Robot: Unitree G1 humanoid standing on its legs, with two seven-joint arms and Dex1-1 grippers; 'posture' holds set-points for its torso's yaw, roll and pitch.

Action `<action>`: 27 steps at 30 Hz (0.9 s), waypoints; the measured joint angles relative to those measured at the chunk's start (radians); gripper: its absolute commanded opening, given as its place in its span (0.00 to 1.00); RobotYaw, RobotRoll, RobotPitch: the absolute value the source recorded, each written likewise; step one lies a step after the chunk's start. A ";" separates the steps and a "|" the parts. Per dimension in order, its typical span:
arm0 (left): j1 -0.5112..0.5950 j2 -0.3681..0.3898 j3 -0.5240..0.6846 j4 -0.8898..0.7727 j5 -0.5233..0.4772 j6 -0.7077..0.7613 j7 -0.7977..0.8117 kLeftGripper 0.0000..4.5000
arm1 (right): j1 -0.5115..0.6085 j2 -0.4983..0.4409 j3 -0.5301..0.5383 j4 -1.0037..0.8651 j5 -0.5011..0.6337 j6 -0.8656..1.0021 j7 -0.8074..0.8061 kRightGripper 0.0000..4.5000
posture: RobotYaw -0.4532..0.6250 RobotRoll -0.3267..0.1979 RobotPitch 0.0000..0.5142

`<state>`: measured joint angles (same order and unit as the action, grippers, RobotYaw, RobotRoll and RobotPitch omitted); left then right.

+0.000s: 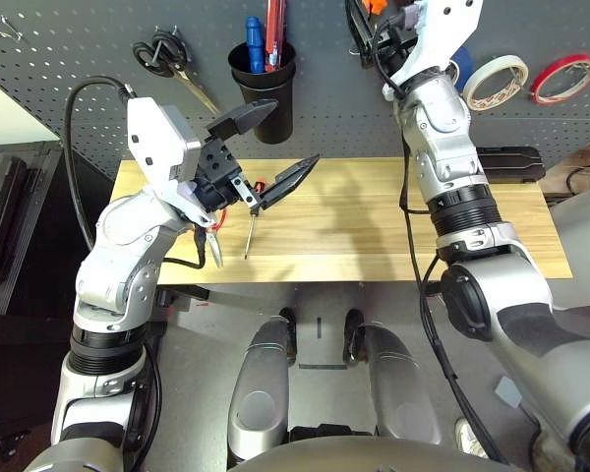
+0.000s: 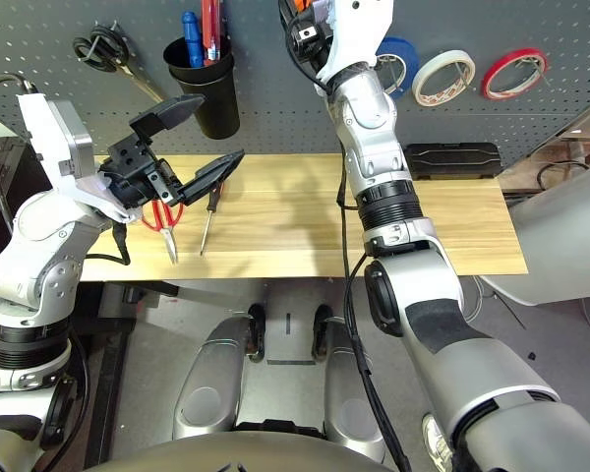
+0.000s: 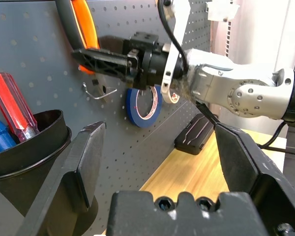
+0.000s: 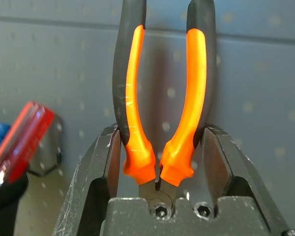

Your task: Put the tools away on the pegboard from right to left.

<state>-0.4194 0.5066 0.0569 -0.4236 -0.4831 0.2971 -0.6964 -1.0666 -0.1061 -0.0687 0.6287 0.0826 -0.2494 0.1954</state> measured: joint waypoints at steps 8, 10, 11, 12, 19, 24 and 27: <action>0.000 0.000 -0.005 0.000 0.001 0.000 0.000 1.00 | 0.019 -0.003 0.013 0.002 -0.020 0.020 -0.001 0.74 | 0.61 0.62 0.53; 0.000 0.000 -0.008 0.000 0.002 0.000 0.000 1.00 | 0.025 -0.010 0.014 -0.001 -0.028 0.007 -0.002 0.87 | 0.61 0.62 0.53; 0.000 0.000 -0.009 0.000 0.003 0.000 0.001 1.00 | 0.030 -0.015 0.015 -0.004 -0.031 -0.012 -0.002 0.95 | 0.62 0.62 0.54; 0.000 0.000 -0.009 0.000 0.005 0.000 0.001 1.00 | 0.041 -0.024 0.016 -0.015 -0.037 -0.033 0.000 0.99 | 0.62 0.62 0.54; 0.001 0.000 -0.011 0.003 0.015 0.000 0.002 1.00 | 0.187 -0.076 0.021 -0.179 -0.059 -0.078 0.025 0.99 | 0.62 0.62 0.54; 0.011 0.001 -0.013 0.004 0.018 -0.001 0.003 1.00 | 0.348 -0.108 0.024 -0.362 -0.051 -0.041 0.073 0.99 | 0.62 0.62 0.55; 0.017 0.006 -0.018 0.012 0.044 -0.005 0.011 1.00 | 0.475 -0.156 0.062 -0.520 -0.045 0.082 0.141 0.99 | 0.62 0.62 0.55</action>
<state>-0.4022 0.5125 0.0393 -0.4117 -0.4387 0.2916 -0.6856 -0.5919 -0.2617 -0.0068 0.1083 0.0374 -0.1670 0.3361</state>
